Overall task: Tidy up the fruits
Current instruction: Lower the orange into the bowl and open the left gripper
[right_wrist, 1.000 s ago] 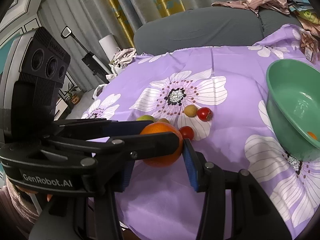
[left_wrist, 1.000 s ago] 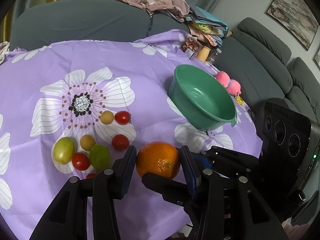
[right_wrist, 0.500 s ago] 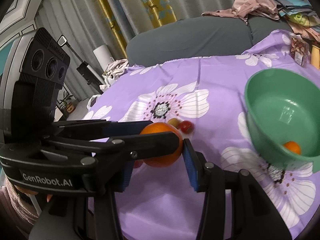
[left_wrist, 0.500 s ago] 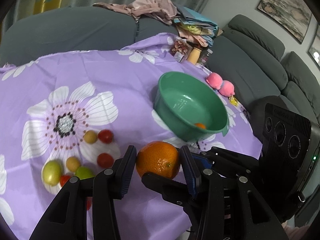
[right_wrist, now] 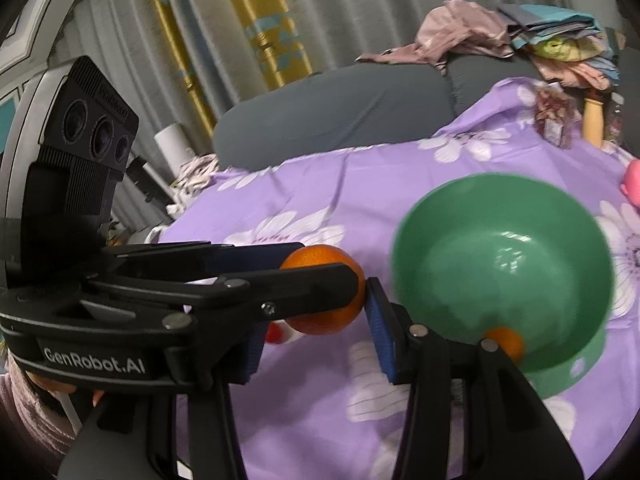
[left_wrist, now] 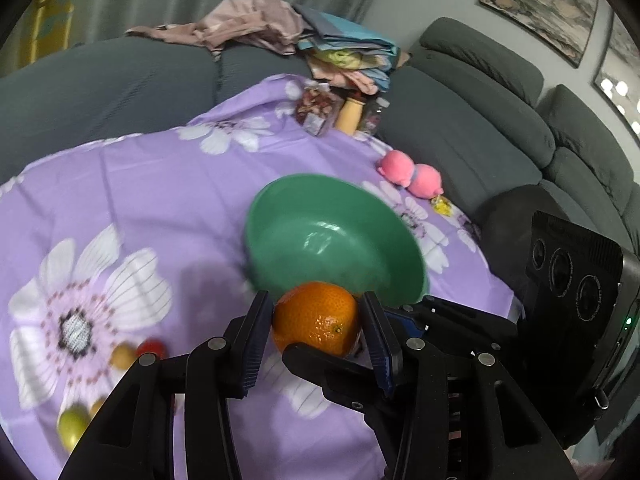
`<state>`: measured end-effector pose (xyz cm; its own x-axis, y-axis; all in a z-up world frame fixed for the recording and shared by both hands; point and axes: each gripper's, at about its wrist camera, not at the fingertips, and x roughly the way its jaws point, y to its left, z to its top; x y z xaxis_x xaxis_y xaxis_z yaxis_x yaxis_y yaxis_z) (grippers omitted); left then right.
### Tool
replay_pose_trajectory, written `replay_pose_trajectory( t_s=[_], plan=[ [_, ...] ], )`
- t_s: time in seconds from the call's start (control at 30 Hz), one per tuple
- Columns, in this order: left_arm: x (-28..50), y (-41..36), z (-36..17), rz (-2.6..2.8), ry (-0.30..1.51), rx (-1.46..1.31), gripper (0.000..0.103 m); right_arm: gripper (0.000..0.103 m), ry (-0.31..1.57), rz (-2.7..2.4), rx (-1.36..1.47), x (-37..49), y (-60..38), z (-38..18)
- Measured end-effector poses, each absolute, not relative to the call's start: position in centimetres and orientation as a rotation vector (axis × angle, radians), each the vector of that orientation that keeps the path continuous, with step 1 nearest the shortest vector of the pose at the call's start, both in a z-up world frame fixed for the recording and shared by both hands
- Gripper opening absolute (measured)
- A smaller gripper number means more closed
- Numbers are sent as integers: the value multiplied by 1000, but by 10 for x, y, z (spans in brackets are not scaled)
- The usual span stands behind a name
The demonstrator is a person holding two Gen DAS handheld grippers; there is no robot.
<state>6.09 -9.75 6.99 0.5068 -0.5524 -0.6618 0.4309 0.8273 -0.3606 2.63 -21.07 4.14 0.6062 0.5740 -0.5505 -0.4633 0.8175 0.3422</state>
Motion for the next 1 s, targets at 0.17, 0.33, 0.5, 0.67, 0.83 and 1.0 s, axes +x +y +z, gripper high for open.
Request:
replay_pose_trajectory(
  t_s=[0.17, 0.33, 0.5, 0.67, 0.83, 1.0],
  plan=[
    [87, -123, 65, -658, 863, -159, 45, 46, 699, 541, 172, 45, -234, 40],
    [110, -146, 50, -712, 903, -175, 45, 47, 733, 471, 178, 64, -257, 31],
    [118, -154, 32, -728, 960, -199, 45, 47, 797, 431, 179, 75, -266, 16],
    [120, -156, 24, -720, 990, -205, 45, 48, 834, 416, 181, 78, -266, 5],
    [119, -151, 25, -714, 998, -229, 45, 48, 833, 417, 183, 76, -266, 4],
    [111, -142, 34, -696, 971, -243, 61, 60, 805, 409, 180, 71, -264, 12]
  ],
)
